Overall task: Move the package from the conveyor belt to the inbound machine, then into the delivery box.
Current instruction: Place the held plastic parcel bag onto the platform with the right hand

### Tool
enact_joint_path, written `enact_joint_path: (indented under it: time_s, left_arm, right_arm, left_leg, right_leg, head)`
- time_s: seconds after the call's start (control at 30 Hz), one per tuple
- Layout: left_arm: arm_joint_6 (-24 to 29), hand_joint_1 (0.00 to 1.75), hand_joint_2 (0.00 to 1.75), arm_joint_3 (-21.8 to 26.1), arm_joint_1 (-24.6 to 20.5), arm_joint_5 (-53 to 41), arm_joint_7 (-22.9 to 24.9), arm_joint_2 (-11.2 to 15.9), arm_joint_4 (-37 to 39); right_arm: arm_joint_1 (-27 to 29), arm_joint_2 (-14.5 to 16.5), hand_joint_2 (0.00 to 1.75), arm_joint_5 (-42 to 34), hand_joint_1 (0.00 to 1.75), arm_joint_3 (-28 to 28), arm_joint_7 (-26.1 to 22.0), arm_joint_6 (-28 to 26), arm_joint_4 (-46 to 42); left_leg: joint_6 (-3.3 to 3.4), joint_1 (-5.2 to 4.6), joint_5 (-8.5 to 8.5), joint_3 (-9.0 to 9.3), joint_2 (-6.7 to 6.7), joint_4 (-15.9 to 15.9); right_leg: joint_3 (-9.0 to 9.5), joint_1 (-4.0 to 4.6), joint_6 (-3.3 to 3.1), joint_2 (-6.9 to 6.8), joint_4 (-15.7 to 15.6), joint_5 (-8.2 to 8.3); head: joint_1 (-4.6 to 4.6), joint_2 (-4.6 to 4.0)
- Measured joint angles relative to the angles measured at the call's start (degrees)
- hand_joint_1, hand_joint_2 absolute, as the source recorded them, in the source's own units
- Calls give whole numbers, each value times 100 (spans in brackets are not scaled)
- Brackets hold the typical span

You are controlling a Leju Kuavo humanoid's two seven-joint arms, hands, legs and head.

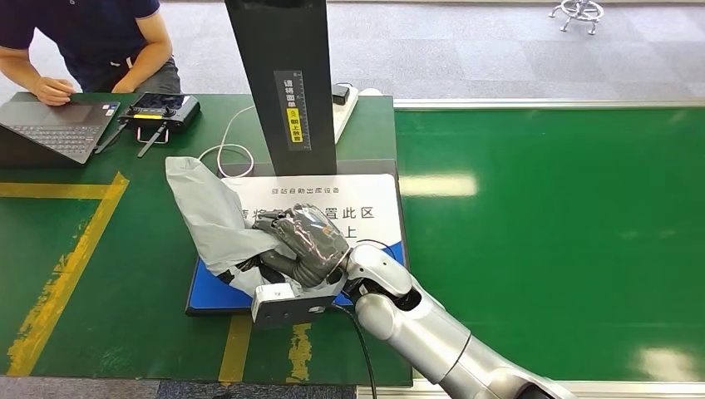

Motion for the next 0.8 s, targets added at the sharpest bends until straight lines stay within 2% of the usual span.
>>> enact_joint_path:
  time_s: [0.13,0.3,0.43,0.6,0.8]
  left_arm:
    - [-32,0,0,-10,-1,-72,-9,0,1]
    - [-99,0,0,-88,-7,-226,-17,3,-1]
    - [-121,0,0,-130,-18,-283,-18,7,-1]
    - [-136,0,0,-140,-20,-331,-50,9,-1]
    - [-158,0,0,-144,-19,-393,-67,13,-1]
  right_arm:
    - [-4,8,175,73,175,6,22,-154,46]
    - [-6,111,175,371,175,15,83,-704,325]
    - [-41,323,175,599,0,18,101,-1143,732]
    - [-146,603,175,786,0,7,175,-1762,1204]
    - [-196,740,175,798,0,-68,197,-1959,1585]
  left_leg:
    - [0,0,0,0,0,0]
    - [0,0,0,0,0,0]
    - [-1,1,0,1,0,0]
    - [-1,2,1,1,1,0]
    - [-1,2,1,1,1,0]
  right_leg:
    - [0,0,0,0,0,0]
    - [0,0,0,0,0,0]
    - [0,1,-1,0,1,1]
    - [-1,2,-1,1,1,1]
    - [0,1,0,1,0,1]
  head:
    - [-1,0]
    - [0,0]
    - [-2,0]
    - [-1,0]
    - [0,0]
